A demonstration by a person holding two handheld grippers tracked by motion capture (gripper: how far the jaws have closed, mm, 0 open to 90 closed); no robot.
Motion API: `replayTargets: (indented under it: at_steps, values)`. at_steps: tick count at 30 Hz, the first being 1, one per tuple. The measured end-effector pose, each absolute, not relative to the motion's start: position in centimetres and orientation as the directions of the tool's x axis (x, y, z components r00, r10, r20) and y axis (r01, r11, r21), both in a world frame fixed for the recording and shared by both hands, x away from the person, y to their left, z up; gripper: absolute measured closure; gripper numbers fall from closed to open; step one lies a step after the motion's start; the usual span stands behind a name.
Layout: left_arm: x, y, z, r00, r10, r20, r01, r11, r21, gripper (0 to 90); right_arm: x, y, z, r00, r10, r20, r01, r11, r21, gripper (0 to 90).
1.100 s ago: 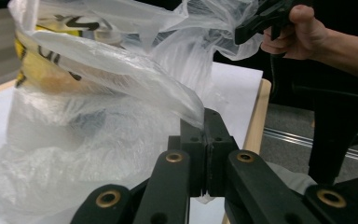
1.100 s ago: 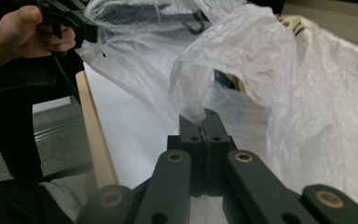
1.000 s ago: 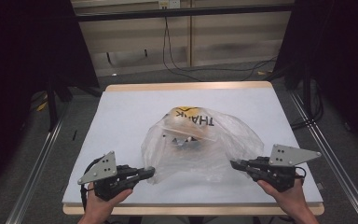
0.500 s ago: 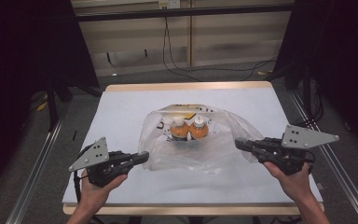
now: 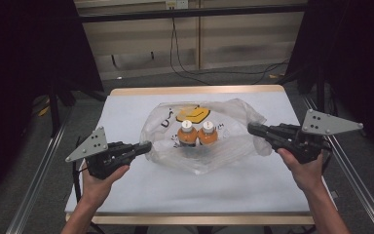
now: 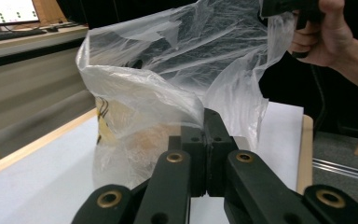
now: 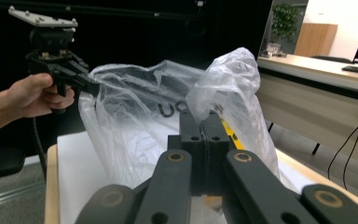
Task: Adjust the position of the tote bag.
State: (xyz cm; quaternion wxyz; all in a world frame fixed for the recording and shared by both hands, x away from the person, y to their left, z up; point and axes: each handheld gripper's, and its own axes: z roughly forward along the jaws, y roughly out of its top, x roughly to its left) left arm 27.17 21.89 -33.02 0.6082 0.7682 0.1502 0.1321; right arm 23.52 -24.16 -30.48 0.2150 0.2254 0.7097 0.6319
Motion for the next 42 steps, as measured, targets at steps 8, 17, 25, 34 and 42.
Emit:
replayTargets:
  at_steps: [8, 17, 25, 34, 42]
  values:
    - [28.4, 22.6, -31.3, 0.907, 0.419, 0.032, 0.05, -0.182, 0.982, 89.7, 24.8, -25.1, -29.7, -0.784, 0.621, -0.001, 0.032, 0.042, 0.999, 90.0]
    - [30.1, 23.7, -30.4, 0.892, 0.452, 0.003, 0.056, -0.118, 0.991, 89.8, 26.3, -25.8, -28.0, -0.763, 0.646, 0.008, 0.015, 0.006, 1.0, 90.0]
    - [31.3, 24.4, -28.8, 0.876, 0.483, 0.004, 0.045, -0.09, 0.995, 89.9, 26.8, -26.4, -26.0, -0.74, 0.672, -0.009, -0.018, -0.007, 1.0, 90.0]
    - [32.7, 25.6, -27.9, 0.854, 0.52, -0.013, 0.046, -0.05, 0.998, 90.0, 27.0, -27.8, -23.7, -0.694, 0.719, -0.019, -0.067, -0.039, 0.997, 90.0]
    - [34.7, 26.3, -29.5, 0.849, 0.525, -0.065, 0.108, -0.052, 0.993, 90.0, 28.3, -28.6, -24.8, -0.648, 0.762, -0.016, -0.009, 0.014, 1.0, 90.0]
